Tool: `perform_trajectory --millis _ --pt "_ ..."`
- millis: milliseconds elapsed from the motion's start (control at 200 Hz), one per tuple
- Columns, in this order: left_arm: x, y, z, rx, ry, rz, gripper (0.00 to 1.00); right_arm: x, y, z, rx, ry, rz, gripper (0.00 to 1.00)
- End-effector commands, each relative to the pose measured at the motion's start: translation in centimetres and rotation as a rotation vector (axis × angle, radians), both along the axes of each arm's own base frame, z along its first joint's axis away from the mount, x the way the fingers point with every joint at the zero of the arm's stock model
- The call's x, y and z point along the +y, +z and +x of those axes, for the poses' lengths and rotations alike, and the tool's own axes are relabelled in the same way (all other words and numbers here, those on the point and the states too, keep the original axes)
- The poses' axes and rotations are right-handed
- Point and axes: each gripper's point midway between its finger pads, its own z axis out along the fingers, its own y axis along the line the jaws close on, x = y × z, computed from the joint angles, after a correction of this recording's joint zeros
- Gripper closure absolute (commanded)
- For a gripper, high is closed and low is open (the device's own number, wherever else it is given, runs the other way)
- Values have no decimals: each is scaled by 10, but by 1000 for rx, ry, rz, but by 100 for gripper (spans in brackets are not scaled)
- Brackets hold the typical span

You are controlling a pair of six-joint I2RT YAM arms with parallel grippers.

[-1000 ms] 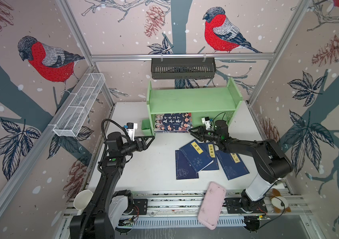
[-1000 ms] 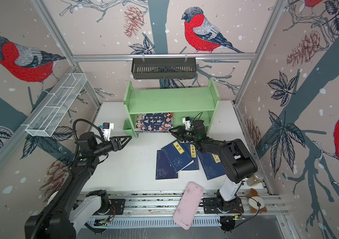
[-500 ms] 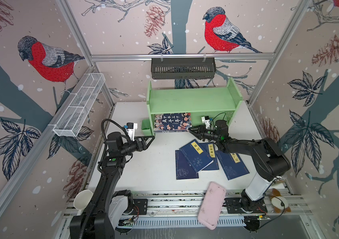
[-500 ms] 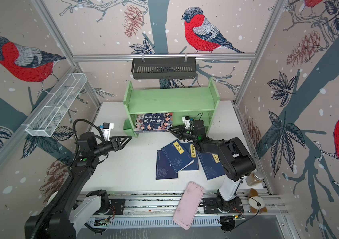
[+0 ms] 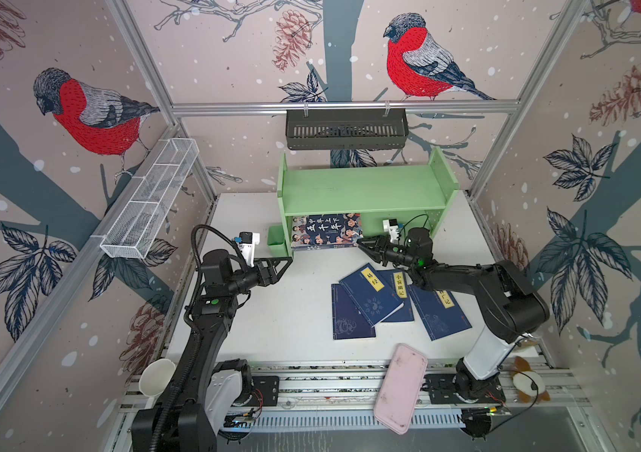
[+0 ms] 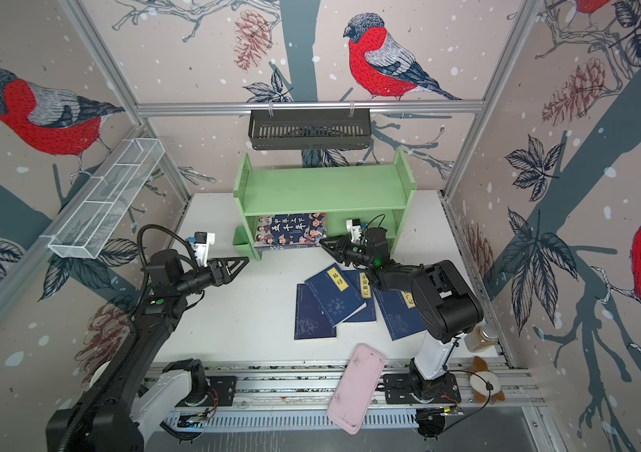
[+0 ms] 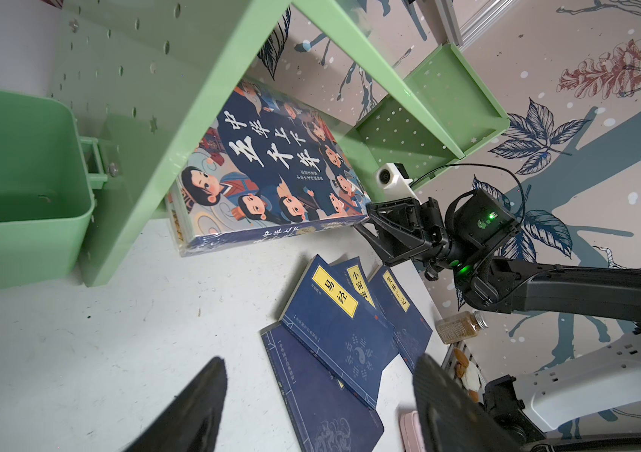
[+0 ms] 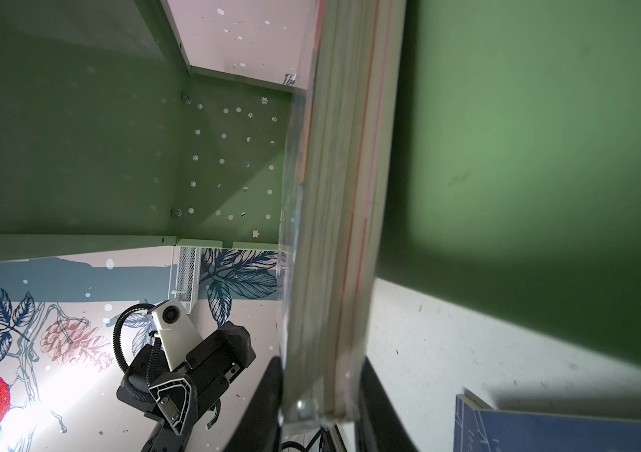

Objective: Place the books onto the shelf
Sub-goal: 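Lower the illustrated book upright onto the table beneath the shelf with both grippers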

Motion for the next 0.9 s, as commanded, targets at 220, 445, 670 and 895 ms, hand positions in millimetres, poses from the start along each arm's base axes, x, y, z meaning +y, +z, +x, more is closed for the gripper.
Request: perform_trajectory --millis 220,445,670,895 --pt "1 8 1 -44 -1 17 24 2 26 12 -88 -43 46 97" --pt "3 9 3 -52 15 29 25 6 23 13 -75 -45 51 93" --pt "26 7 25 -93 139 231 25 7 15 12 -53 -45 8 65" --pt "25 -1 26 -139 104 322 25 4 1 8 -40 -38 -118 45"
